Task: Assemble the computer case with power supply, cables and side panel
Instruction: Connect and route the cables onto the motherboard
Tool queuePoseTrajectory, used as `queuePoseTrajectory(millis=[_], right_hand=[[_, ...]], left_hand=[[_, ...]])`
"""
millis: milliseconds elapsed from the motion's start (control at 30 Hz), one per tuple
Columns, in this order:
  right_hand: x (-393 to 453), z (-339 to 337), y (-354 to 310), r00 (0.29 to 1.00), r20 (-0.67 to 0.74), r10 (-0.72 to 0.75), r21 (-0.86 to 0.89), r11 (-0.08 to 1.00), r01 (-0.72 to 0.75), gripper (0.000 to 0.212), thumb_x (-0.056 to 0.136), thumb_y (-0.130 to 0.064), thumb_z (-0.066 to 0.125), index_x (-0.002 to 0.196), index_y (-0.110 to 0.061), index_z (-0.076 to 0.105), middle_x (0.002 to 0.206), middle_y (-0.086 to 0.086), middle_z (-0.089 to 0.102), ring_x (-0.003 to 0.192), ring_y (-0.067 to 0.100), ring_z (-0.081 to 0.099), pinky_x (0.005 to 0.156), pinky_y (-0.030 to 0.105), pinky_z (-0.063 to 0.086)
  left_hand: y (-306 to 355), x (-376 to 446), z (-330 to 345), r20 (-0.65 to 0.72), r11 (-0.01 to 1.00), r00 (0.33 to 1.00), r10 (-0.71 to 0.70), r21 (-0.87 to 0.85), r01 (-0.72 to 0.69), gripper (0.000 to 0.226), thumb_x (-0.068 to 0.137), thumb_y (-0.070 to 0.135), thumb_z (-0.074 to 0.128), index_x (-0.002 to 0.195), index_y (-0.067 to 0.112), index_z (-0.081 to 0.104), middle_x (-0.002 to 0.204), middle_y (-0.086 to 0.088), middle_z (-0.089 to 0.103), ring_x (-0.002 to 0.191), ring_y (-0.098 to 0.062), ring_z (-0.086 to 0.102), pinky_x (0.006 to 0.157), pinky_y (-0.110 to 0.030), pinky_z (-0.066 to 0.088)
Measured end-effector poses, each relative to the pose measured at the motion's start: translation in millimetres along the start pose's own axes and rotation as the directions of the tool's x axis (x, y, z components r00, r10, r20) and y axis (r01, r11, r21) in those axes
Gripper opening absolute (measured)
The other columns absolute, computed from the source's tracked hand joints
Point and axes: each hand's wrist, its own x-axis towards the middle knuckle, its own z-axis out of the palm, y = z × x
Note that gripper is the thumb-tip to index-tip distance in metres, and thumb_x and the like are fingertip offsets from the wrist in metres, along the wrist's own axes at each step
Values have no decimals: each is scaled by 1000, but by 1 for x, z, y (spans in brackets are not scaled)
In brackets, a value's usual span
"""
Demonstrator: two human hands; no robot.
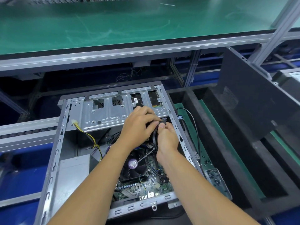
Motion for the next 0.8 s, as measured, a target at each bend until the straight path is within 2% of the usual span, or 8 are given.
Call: queuePoseTrajectory(millis=[200, 367, 500, 633, 700, 800], right_hand=[[1, 0, 0, 1000, 12, 0, -5, 1000, 0, 19, 103, -16, 47, 92, -9, 61, 81, -3, 59, 75, 10, 50, 65, 22, 41], [0, 3, 1, 1000, 3, 28, 90, 996, -28, 25, 102, -15, 51, 77, -15, 57, 75, 1, 51, 72, 14, 44, 68, 26, 38], [-1, 5, 0, 998, -8, 61, 169, 984, -59, 29, 101, -13, 51, 74, -17, 60, 74, 1, 54, 70, 14, 47, 65, 25, 43], [-3, 5, -2, 996, -28, 88, 202, 976, -81, 24, 102, -17, 56, 78, -18, 62, 67, -3, 52, 59, 8, 43, 50, 18, 39], [-2, 4, -1, 996, -24, 84, 186, 980, -78, 29, 101, -17, 56, 72, -17, 59, 64, -3, 48, 59, 10, 41, 53, 19, 39], [-3, 4, -1, 997, -14, 72, 144, 987, -69, 33, 102, -17, 54, 69, -17, 54, 76, 4, 51, 76, 20, 46, 72, 32, 41]], left_hand=[[0, 1, 0, -8, 1000, 1000, 6, -7, -6, 11, 89, 25, 66, 96, 25, 74, 95, 14, 57, 85, -8, 42, 72, -23, 35], [1, 1, -1, 8, 1000, 1000, 1, -22, -1, 11, 91, 23, 64, 97, 25, 74, 95, 14, 57, 86, -8, 42, 72, -22, 33], [3, 0, -3, 17, 1000, 1000, 6, -25, -5, 13, 91, 22, 64, 99, 25, 74, 96, 12, 57, 87, -10, 42, 74, -24, 36], [5, -1, -5, 16, 999, 1000, -11, -46, 12, 13, 91, 22, 65, 98, 24, 75, 96, 12, 57, 88, -9, 42, 74, -22, 34], [6, -2, -5, 20, 999, 1000, -18, -48, 19, 13, 91, 21, 64, 98, 22, 75, 96, 12, 57, 88, -9, 42, 74, -20, 35], [8, -4, -5, -5, 997, 999, -35, -69, 34, 12, 90, 17, 66, 96, 18, 76, 96, 9, 60, 87, -11, 43, 76, -21, 36]])
